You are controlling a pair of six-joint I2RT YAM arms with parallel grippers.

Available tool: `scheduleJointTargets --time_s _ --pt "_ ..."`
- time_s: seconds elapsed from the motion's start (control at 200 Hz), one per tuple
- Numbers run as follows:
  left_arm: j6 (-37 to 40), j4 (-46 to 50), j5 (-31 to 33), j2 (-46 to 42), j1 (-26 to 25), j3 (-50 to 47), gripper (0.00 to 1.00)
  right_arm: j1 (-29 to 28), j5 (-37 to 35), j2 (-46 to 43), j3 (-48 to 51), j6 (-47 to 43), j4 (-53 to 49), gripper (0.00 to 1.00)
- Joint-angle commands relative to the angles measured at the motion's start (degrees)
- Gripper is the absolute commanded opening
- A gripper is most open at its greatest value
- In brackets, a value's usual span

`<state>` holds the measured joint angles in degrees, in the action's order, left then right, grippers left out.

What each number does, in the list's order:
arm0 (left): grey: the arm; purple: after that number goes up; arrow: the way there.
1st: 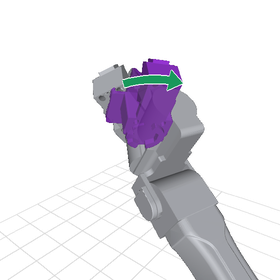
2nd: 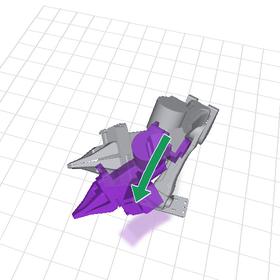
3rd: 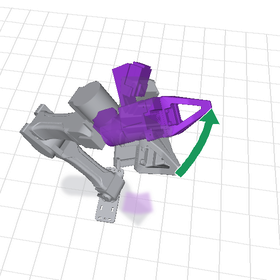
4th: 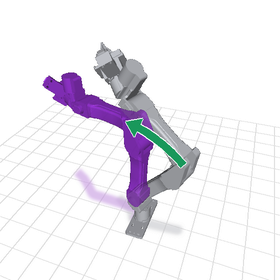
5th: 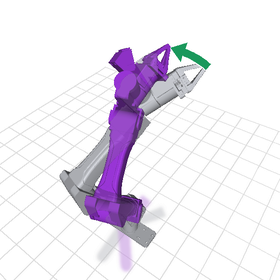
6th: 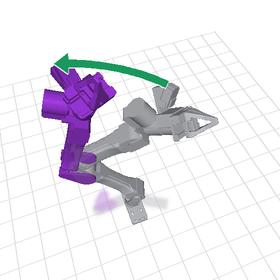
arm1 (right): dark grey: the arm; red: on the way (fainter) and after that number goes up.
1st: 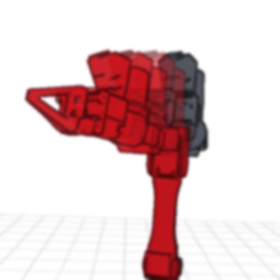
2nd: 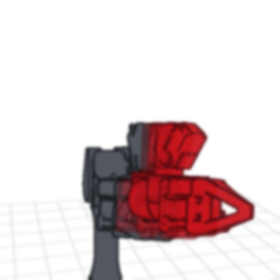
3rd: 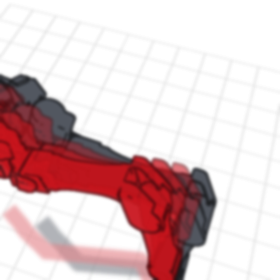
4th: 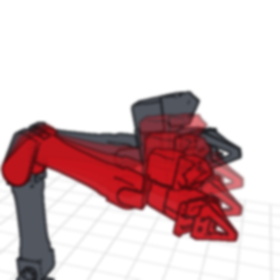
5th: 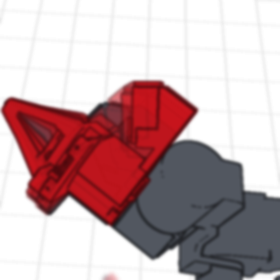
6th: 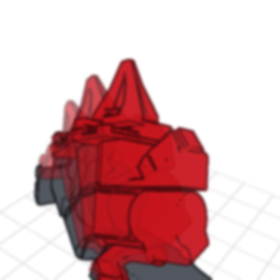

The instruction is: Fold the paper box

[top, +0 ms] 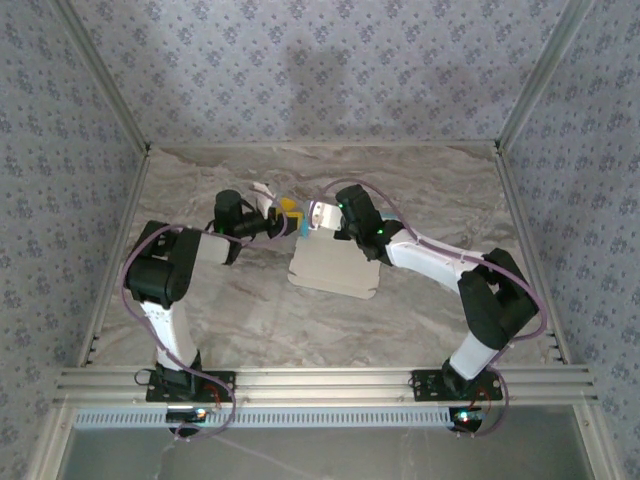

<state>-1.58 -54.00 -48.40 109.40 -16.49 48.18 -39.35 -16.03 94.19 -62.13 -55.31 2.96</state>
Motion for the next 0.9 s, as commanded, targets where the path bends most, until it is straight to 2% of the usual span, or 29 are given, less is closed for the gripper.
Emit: scheduleJointTargets --time_s 0.0,0.145,0.4,0.705,0.894 --pt "0.8 3.3 -7.9 1.5 0.3 3.6 0.51 -0.4 0.1 0.5 0.6 -0.1 0.0 0.0" --pt "3.0 11.6 -11.8 2.4 0.7 7.9 0.51 -0.9 -1.6 1.1 2.5 -1.5 4.0 0.0" --pt "3.2 10.7 -10.9 0.9 1.4 5.7 0.5 -3.2 -6.8 3.4 6.4 -6.4 13.0 0.0" --pt "8.8 18.2 -8.7 -2.4 1.6 4.3 0.51 -3.9 -8.7 3.7 7.0 -7.0 15.7 0.0" --pt "8.2 17.0 -8.7 -4.5 2.8 3.1 0.5 -4.1 -9.0 3.9 7.9 -7.9 16.7 0.0"
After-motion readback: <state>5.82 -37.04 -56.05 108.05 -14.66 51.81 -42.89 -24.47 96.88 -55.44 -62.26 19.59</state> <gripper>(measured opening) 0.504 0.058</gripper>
